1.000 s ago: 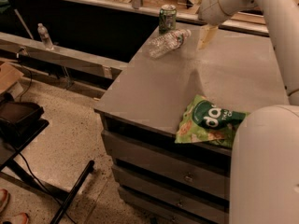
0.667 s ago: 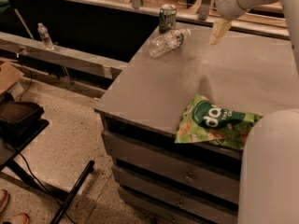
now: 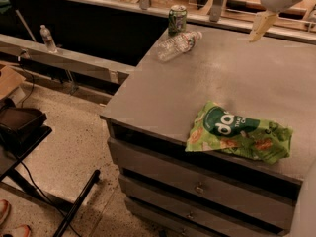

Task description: Move water bottle near green can

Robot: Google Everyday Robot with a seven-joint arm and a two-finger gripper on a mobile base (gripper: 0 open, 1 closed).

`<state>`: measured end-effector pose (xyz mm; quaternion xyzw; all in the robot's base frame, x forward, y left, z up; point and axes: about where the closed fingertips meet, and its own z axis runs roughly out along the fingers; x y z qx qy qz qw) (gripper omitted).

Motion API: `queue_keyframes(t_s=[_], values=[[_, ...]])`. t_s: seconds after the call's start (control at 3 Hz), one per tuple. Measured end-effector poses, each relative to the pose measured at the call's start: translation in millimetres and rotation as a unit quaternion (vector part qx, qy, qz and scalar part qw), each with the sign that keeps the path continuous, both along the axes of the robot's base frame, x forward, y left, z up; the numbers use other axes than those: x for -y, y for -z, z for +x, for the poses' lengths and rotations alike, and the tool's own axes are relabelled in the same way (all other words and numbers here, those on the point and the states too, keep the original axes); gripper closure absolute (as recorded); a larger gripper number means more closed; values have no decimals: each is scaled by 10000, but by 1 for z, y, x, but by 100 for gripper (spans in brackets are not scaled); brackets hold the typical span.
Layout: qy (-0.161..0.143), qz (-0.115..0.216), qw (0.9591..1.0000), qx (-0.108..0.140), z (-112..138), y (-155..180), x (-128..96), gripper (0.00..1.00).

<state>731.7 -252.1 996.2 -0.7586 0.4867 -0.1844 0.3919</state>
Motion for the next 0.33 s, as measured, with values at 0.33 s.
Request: queue_keyframes(t_s=[0.33], values=[[-1, 0, 10000, -2, 0, 0, 0, 0]])
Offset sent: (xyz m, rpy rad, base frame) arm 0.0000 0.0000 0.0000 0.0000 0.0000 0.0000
